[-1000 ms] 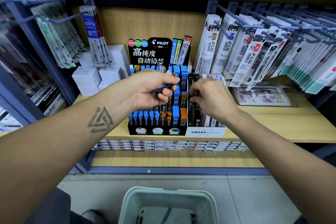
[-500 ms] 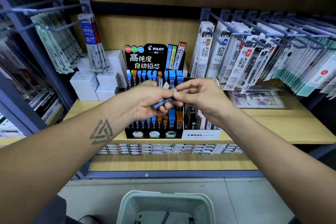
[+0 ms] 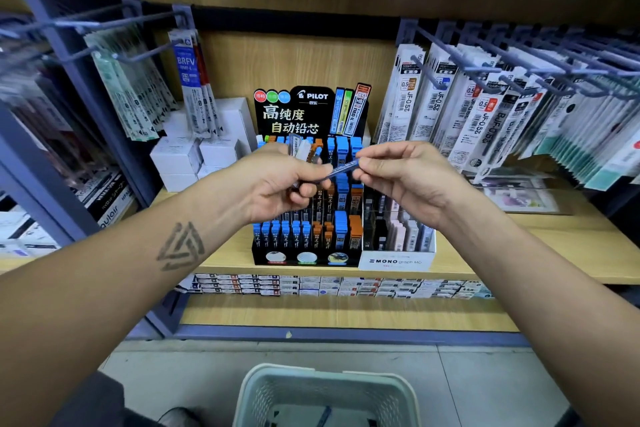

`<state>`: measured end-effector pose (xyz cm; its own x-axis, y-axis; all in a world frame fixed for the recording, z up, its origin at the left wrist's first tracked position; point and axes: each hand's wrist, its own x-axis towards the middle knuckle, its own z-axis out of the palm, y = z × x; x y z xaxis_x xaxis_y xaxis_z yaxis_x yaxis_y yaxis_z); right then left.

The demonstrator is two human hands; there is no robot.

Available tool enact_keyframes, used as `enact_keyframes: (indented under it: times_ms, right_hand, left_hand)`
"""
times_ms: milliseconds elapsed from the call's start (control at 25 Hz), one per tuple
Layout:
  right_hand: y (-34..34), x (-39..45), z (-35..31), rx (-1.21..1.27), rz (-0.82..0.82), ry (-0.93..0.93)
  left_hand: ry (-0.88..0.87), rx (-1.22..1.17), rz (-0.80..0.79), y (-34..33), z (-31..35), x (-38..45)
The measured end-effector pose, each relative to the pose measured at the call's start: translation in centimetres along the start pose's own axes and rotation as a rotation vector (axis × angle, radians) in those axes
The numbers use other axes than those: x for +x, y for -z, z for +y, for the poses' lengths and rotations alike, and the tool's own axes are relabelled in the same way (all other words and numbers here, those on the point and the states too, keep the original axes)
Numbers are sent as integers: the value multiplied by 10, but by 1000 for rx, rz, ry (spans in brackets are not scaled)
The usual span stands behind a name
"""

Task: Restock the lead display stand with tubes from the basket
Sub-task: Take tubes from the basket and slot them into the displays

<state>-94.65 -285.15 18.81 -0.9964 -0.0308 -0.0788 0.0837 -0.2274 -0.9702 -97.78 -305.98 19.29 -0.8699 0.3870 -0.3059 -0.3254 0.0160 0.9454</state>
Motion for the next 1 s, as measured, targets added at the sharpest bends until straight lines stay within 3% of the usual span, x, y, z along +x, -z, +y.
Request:
enact_keyframes:
  times_ms: [280,520,760,1000]
  right_hand:
    - [-32,11,-5,-103,-10,76]
    - [-57,31,-15,-602,207,423]
    - [-78,46,3,-1003,221,651]
    - [-88,65,16,-1141,189,849]
  left_hand:
    - [-61,143,137,19,-3,-10]
    - [20,-64,321,53,10,-10]
    - [96,-156,240,62,13,-18]
    - [78,-173,239,59,15,-26]
